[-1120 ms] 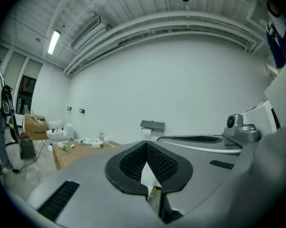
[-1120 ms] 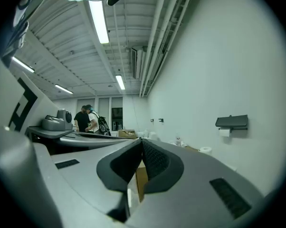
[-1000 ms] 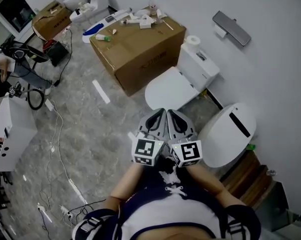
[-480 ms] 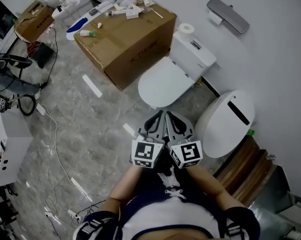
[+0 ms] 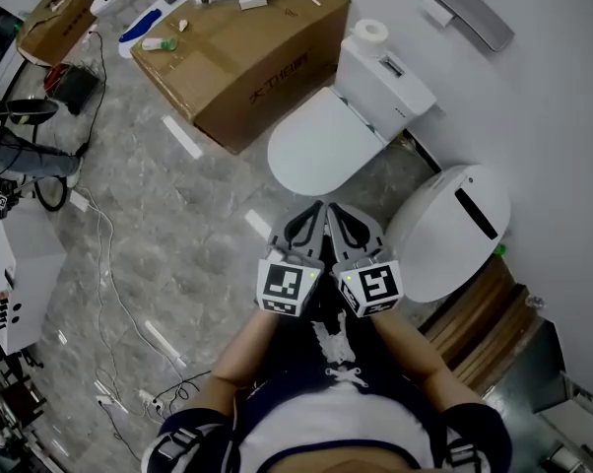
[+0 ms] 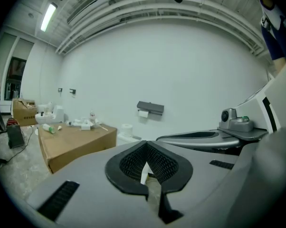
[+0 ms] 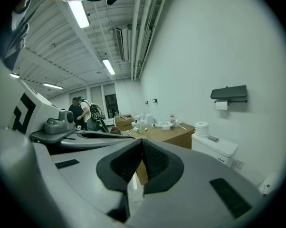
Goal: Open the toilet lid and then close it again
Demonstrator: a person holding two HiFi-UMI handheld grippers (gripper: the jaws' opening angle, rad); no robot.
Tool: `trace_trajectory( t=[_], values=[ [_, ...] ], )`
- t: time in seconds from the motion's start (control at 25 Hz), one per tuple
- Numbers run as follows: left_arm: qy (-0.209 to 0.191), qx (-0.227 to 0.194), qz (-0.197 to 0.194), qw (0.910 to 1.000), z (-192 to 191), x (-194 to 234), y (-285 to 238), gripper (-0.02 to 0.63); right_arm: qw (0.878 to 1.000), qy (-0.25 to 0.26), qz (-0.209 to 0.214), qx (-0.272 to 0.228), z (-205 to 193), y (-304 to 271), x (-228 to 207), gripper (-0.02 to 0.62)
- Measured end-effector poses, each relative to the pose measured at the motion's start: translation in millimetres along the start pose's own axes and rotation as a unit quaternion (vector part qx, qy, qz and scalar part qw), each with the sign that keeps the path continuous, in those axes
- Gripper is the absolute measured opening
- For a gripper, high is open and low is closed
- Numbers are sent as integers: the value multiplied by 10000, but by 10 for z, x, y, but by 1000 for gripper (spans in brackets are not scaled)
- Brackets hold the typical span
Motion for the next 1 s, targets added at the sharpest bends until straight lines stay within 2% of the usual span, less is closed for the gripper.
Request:
trace_trajectory(
  t=[0.24,0.44,0.64,0.8,1.0],
  values=[
    [41,3,-39,10000,-95,143,-485,5,9992,-88,233,297,-56,-324,-439,8],
    [165,103,143,9997,-239,291,-735,5,9968,-126,593,518,-150,-628,-666,8],
    [571,184,486,9970,-526,510,-856,5,9925,-68,906,817,-440,-948,-786,8],
    [856,420,738,9927,-809,735,-892,5,9875,-87,1074,1151,-706,-1183,-787,8],
    [1077,711,644,9895,-1059,965,-993,5,9825,41,1166,1455,-940,-1479,-783,8]
  ],
)
Point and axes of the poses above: the fingertips, and each gripper's own axes: y backward along the fingers, x to its left, z out of its top, the point moved 10 cm from there along y, backward along the fingers, and after that the axes turned 1 degree about -y, right-handed, at the moved point
